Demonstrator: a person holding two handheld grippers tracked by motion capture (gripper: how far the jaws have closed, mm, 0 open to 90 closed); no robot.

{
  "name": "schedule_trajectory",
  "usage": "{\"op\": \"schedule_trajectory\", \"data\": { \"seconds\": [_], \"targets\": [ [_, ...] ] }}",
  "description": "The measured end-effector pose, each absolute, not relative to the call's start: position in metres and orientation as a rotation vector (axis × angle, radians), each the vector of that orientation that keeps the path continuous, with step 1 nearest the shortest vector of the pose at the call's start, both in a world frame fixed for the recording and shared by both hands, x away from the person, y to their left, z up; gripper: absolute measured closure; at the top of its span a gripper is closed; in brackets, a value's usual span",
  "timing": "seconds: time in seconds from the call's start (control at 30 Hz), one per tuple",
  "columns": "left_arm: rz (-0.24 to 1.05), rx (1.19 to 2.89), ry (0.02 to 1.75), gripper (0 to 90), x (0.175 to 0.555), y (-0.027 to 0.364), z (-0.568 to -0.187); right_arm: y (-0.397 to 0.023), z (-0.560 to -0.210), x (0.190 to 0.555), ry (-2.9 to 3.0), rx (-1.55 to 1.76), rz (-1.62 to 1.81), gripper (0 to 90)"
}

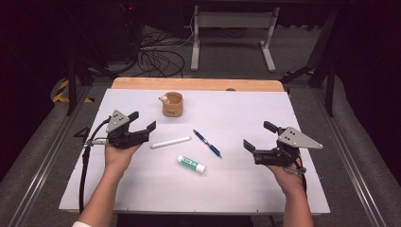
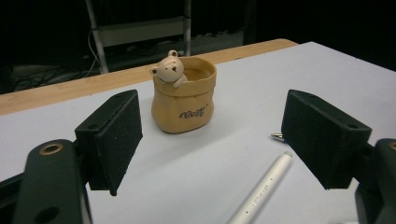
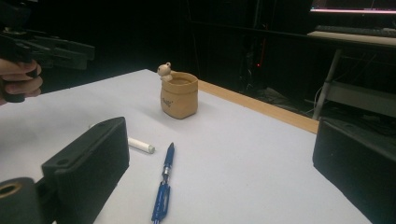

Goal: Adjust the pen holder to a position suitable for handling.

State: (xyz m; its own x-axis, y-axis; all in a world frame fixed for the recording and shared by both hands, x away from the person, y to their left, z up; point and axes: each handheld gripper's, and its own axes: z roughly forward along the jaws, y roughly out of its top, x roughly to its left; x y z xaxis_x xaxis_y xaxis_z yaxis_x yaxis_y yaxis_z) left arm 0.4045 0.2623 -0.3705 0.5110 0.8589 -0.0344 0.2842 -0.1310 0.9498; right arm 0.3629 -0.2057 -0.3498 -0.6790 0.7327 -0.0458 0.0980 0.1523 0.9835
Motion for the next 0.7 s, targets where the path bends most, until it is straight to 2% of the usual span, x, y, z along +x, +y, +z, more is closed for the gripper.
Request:
{"op": "schedule_trajectory", "data": {
  "seconds": [0.4,0.7],
  "targets": [
    [0.703,1.705,0.994,21.1,0.432,0.246,-0.375,-0.205,-0.349,0.362,1.901,0.788,1.567,4.5],
    [0.661,1.625,1.061,21.7,0.450,0.246,-0.381,-0.207,-0.348,0.362,1.886,0.791,1.570,4.5]
  ]
}}
